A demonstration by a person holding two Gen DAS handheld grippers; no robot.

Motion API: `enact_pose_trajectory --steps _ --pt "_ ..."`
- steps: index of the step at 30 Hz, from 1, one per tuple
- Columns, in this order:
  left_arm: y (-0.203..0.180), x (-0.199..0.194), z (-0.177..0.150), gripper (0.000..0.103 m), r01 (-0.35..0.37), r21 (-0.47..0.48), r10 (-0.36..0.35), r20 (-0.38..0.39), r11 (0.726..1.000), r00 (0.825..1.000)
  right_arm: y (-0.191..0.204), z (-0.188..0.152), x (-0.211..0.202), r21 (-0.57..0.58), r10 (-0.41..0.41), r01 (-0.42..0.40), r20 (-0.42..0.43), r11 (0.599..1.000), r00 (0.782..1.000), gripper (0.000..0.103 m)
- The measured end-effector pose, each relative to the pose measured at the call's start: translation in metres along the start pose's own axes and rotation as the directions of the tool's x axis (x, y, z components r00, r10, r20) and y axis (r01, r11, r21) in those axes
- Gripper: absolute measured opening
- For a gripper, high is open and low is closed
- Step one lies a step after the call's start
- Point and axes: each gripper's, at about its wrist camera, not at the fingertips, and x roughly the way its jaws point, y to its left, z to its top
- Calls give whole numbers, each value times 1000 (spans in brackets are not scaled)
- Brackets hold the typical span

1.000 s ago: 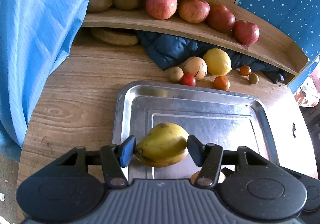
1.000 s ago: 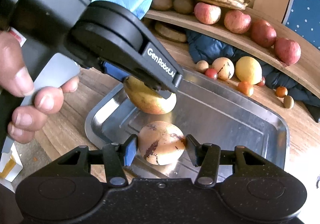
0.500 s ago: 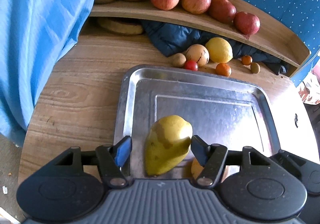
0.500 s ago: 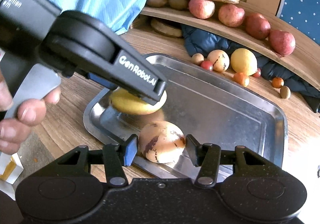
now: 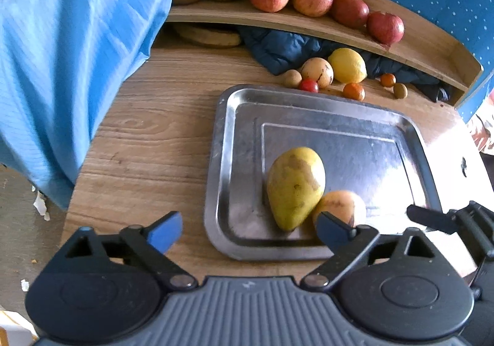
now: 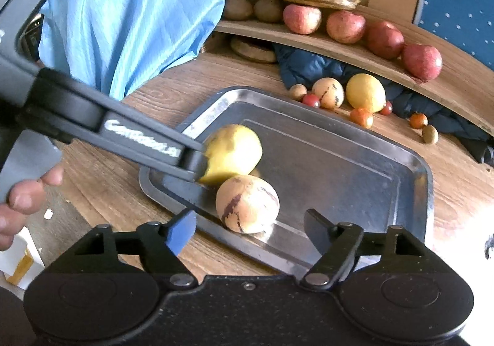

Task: Organize fruits
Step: 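Lower the pear onto the tray and open the left tool while the right places the pepino, then withdraw both tools from the tray toward the lower shelf fruits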

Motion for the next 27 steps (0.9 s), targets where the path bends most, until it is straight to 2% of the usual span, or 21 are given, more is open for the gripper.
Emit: enact_pose_trajectory --steps 5,8,14,18,23,27 --pt "-8 -13 -10 101 -1 65 1 -3 998 1000 -10 -6 -13 34 -6 6 -9 999 1000 98" --pt "-13 -15 -15 102 3 102 0 -22 995 1000 -16 -13 -21 54 -15 16 -18 998 1000 101" --pt "-21 -7 -23 102 -28 143 40 -81 989 996 -27 -23 -33 98 -56 59 -32 993 998 102" --pt "-19 1 -25 102 -47 136 64 -126 990 990 -35 -29 -37 123 -83 89 -53 988 995 102" --pt "-15 2 -24 102 -71 136 88 -131 988 987 -44 -35 -38 159 -112 124 -82 979 990 102" --pt "-12 5 -19 102 -114 150 136 -146 982 980 -49 -36 -38 185 -129 145 -95 972 987 102"
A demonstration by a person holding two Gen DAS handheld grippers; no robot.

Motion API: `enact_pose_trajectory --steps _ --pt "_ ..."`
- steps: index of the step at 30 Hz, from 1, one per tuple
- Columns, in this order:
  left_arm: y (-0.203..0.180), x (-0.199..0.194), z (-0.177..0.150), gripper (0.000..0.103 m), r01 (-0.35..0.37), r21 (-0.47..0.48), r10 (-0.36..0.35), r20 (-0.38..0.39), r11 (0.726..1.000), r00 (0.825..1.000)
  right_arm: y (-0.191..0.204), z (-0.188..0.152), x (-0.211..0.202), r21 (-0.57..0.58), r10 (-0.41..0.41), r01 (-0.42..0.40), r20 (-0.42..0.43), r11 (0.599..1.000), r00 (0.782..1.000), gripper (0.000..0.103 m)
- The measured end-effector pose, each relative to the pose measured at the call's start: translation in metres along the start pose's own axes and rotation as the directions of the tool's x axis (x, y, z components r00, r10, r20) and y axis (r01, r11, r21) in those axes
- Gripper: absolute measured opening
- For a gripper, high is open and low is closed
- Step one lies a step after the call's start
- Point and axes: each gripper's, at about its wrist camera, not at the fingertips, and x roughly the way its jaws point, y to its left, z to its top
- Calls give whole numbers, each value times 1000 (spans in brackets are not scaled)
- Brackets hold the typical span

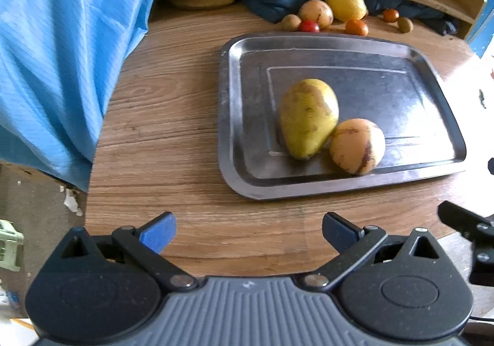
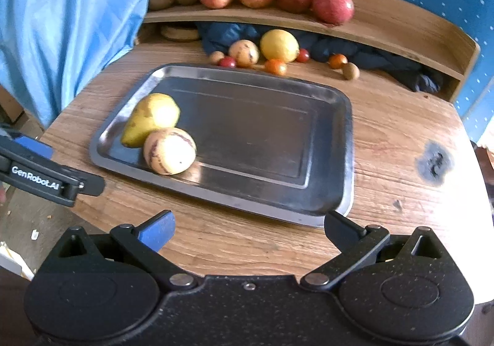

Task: Organize fruits
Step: 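Withdraw both tools from the tray toward the lower shelf fruits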

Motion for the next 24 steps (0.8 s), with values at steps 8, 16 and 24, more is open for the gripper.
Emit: enact_pose_trajectory --steps 8,16,24 --pt "15 5 17 102 -21 -16 21 8 1000 1000 2 16 8 14 25 -25 9 1000 1000 102" --pt "24 11 49 102 -30 -28 31 45 999 999 -1 45 24 15 33 -33 18 999 999 102" --pt "33 24 80 102 -10 -3 11 63 1000 998 -3 67 37 20 16 -16 19 1000 1000 102"
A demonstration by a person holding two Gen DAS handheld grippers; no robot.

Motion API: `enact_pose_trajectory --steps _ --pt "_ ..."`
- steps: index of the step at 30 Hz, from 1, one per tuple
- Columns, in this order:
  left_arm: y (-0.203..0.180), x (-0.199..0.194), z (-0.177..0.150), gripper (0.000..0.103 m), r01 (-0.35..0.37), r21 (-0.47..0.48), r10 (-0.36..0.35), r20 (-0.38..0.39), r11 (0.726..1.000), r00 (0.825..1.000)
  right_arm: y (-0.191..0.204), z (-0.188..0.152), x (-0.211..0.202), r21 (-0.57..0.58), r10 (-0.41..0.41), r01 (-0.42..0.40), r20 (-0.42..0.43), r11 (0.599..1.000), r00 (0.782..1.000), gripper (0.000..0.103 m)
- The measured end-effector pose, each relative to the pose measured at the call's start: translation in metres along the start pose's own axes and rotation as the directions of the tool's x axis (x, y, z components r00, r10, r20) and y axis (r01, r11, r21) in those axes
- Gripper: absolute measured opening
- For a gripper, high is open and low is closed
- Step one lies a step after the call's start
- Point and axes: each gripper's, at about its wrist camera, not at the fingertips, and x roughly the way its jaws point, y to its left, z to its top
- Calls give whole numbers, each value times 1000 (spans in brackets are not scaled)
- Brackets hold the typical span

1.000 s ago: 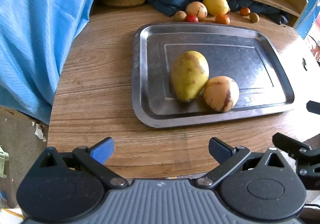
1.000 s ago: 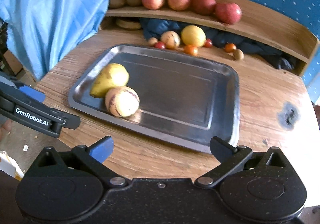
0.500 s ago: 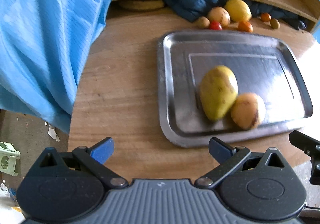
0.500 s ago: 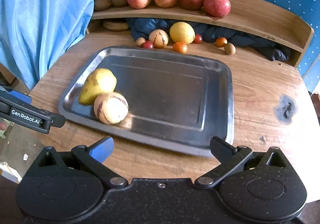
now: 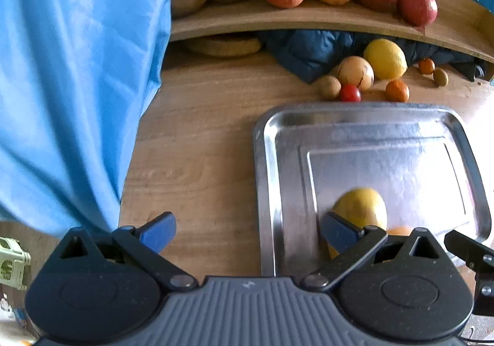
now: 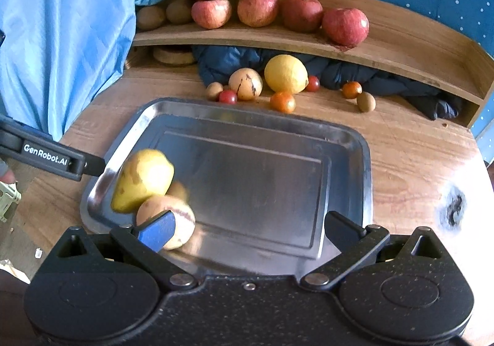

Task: Organize fruits
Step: 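Withdraw both tools from the tray toward the lower shelf fruits, then grasp the small brown fruit with the left tool while the right grasps a cherry tomato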

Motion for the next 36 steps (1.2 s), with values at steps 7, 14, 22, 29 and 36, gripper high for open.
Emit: enact_pose_trajectory --steps 7,14,22,29,36 --pt "1 12 27 102 33 26 -34 34 999 999 -10 14 7 37 -44 43 13 998 999 102" --pt "-2 28 52 102 65 61 -68 50 996 996 -20 24 17 86 -79 77 13 993 997 102" --pt "-9 51 78 102 86 105 -91 37 991 995 -21 37 31 111 -102 102 -2 989 995 102" --pt "-13 70 101 102 129 117 -133 28 985 991 -16 56 50 95 -108 108 -6 990 994 102" --pt "-13 89 118 102 203 110 -204 -5 973 979 -3 83 74 45 -91 90 4 995 996 102"
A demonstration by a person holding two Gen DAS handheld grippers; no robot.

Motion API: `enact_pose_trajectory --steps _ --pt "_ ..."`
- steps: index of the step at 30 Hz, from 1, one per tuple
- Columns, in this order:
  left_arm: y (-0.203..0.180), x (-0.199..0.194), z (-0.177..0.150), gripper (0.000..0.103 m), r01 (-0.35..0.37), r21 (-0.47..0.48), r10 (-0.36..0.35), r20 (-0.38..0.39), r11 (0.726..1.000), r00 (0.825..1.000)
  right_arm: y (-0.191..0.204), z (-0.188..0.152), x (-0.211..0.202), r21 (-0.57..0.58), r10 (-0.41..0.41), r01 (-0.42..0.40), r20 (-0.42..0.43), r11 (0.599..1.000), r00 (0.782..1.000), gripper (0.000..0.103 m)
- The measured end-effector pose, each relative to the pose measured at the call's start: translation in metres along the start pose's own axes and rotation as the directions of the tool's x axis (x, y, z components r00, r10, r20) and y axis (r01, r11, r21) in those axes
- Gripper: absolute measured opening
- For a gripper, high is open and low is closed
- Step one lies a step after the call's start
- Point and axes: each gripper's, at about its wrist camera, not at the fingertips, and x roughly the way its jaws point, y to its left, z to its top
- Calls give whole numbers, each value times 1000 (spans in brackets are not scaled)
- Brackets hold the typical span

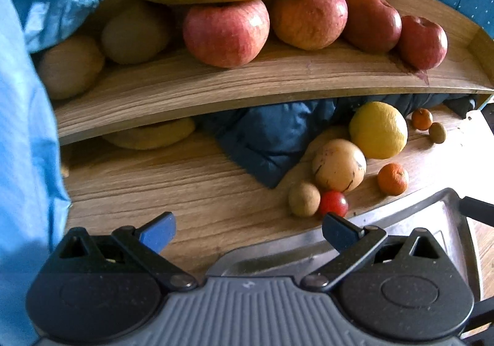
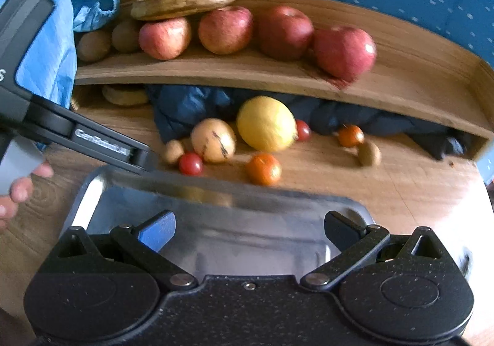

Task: Organize fruits
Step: 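Grasp the small brown fruit with the left tool while the right grasps a cherry tomato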

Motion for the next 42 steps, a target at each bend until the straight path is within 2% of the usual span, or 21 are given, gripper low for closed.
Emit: enact_pose_trajectory --steps 9,11,13,23,25,28,32,42 --pt "4 17 13 102 104 -17 -105 -30 994 994 16 14 26 -36 2 -2 -2 999 1000 100" --pt "3 19 16 98 122 -16 -122 -34 992 992 17 13 31 -34 -2 2 -4 999 1000 99" --pt "2 22 18 88 133 -14 -134 -39 991 990 17 12 35 -32 -9 9 1 999 1000 96" --pt "4 23 22 67 196 -36 -197 -44 980 979 20 14 43 -34 -17 17 -8 999 1000 94" --pt "4 22 22 57 211 -46 -213 -44 976 976 20 16 45 -38 -18 17 -10 999 1000 93" --pt "6 22 24 48 210 -56 -213 -42 976 976 21 17 46 -41 -20 20 -10 999 1000 92" --pt "14 21 25 47 190 -72 -194 -46 979 980 21 18 48 -44 -23 23 -10 999 1000 90" --pt "15 23 22 44 192 -80 -196 -50 978 979 28 22 54 -47 -6 5 -16 999 1000 86"
